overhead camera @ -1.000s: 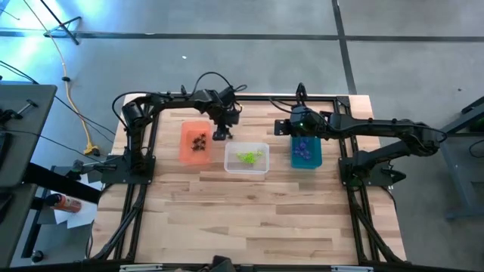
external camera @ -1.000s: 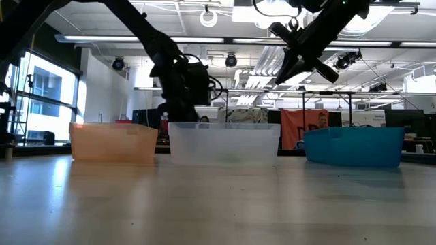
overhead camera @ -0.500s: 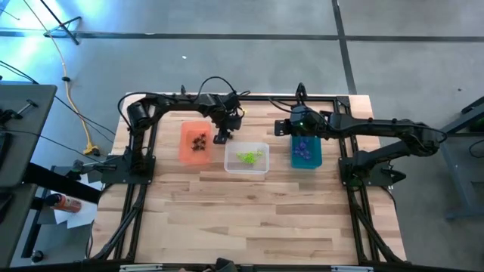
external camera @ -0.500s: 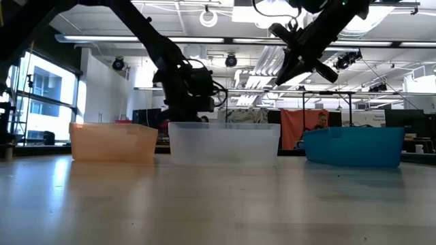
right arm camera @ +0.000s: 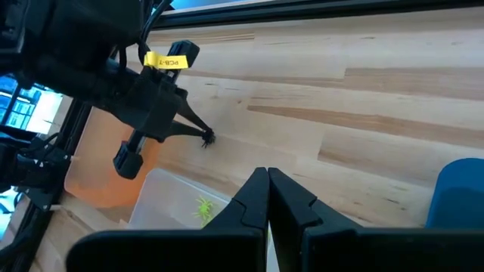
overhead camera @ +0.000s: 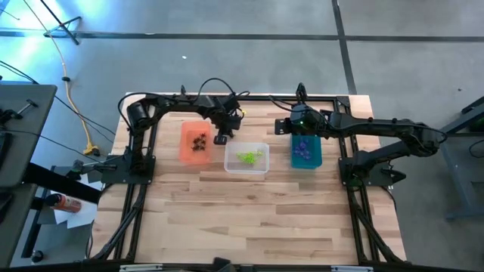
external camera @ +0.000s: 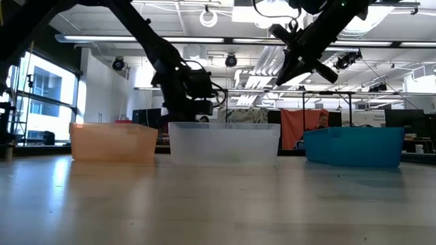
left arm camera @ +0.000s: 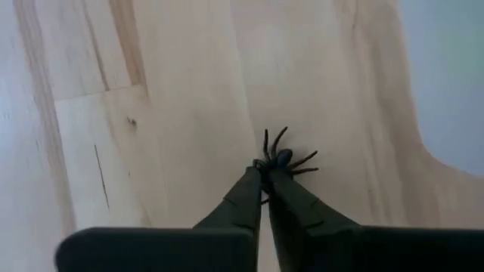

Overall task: Sort Halloween decoration
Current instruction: Put the black spider toy into the orange bin

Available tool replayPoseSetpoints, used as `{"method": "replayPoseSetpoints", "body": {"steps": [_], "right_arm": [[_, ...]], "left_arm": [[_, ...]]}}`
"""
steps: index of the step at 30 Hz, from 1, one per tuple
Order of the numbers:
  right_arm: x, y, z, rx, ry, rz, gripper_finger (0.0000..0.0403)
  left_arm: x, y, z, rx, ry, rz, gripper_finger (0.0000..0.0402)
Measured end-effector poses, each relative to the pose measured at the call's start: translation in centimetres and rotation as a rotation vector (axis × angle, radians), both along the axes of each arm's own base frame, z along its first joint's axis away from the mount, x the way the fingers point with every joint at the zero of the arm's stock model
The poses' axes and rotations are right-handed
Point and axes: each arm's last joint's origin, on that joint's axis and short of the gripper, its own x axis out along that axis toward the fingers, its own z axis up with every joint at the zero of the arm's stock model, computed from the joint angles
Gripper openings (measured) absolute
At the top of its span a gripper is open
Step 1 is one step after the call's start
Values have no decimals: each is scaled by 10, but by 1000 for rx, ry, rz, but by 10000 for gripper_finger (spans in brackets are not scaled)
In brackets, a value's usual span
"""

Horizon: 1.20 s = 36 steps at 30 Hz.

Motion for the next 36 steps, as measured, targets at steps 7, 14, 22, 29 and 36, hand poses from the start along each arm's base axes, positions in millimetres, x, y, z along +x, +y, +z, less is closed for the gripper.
{"method": "replayPoseSetpoints", "body": {"steps": [7, 14, 22, 29, 36], "right_arm": [[0, 0, 0, 5, -4, -4, 0], [0, 1, 0, 13, -4, 18, 0], [5, -1, 5, -84, -22, 95, 0], [18, -3, 27, -368, -149, 275, 0], [27, 2, 48, -700, -284, 647, 0]], "left_arm": [[-5, 1, 4, -13, 2, 51, 1], [-15, 14, 43, 49, -107, 98, 0], [-50, 19, 127, 0, -391, 202, 0], [-79, -17, 204, -76, -718, 180, 0], [-112, -66, 216, -173, -954, 208, 0]]}}
